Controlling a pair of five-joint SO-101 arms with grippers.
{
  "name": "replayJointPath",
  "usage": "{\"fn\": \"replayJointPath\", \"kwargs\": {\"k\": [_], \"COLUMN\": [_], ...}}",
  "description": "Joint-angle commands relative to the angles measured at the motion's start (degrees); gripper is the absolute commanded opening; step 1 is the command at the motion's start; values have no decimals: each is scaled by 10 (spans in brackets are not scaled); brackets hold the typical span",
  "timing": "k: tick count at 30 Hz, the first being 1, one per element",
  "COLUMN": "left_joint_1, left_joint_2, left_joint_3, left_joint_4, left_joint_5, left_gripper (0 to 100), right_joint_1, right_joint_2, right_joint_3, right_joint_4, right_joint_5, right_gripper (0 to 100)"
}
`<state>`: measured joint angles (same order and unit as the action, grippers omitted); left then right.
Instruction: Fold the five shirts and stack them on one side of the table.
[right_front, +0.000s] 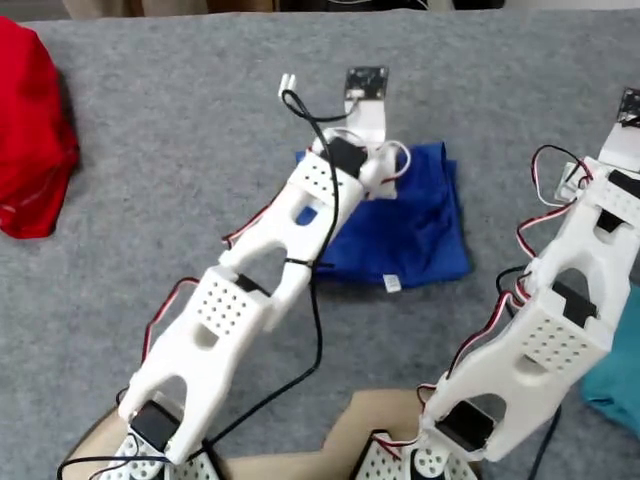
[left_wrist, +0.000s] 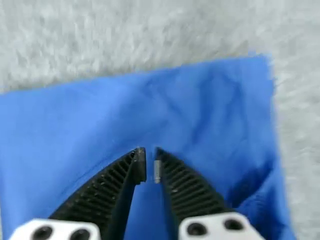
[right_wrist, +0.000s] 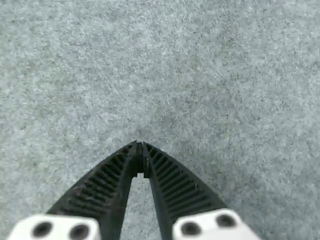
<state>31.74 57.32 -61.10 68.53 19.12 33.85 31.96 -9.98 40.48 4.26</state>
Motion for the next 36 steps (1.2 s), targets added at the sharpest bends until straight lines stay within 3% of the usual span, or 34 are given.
{"fn": "replayJointPath", "kwargs": {"k": [1,10,13,20,28,36], "left_joint_1": [-8,-9,-11,-59,-81,-73], "left_joint_2": [6,38,36,-15,-11,-16], "left_joint_3": [-26,-27,-28,-193,-299,-293], "left_joint_4": [8,-42,-38,121,317,324], "left_joint_5": [1,3,4,11,-81,-125], "left_gripper": [21,27,81,195,195,163], "right_joint_1": [4,0,-5,-23,-105,-204], "right_joint_2": [-3,-5,-7,-86,-202,-322], "right_joint_3": [-36,-36,-36,-25,-23,-19], "right_joint_4": [-8,-7,-2,58,225,389], "right_joint_5": [4,4,4,0,0,4], "right_gripper": [9,9,9,9,9,6]}}
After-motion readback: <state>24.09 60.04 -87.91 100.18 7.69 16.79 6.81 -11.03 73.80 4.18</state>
